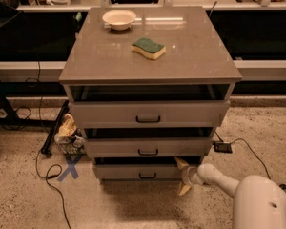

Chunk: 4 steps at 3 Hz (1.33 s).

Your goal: Open bottom drawer

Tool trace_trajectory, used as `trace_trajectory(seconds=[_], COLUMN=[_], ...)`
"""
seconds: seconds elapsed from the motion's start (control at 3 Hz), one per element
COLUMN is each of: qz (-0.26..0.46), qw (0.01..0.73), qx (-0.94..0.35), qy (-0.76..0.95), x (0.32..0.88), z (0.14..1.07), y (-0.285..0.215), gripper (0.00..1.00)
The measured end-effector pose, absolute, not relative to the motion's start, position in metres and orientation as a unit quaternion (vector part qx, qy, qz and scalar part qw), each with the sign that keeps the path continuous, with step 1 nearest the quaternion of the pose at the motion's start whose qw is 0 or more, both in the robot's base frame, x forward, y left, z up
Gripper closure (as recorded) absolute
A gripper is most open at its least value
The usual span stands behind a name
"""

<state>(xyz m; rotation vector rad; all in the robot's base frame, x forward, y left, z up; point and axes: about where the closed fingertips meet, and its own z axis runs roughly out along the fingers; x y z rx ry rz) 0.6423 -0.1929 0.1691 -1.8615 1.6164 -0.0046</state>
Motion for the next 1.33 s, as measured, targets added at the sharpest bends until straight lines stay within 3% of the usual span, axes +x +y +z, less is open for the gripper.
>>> trace_trajectory(seconds=[0.33, 1.33], qz=[-0.001, 0.028], qw=[0.324, 0.295], qx=[-0.711, -0.712], qy=[0.624, 0.637], x=[0.653, 0.640], z=[0.163, 0.155], y=[-0.187, -0.184], gripper=[0.00, 0.72])
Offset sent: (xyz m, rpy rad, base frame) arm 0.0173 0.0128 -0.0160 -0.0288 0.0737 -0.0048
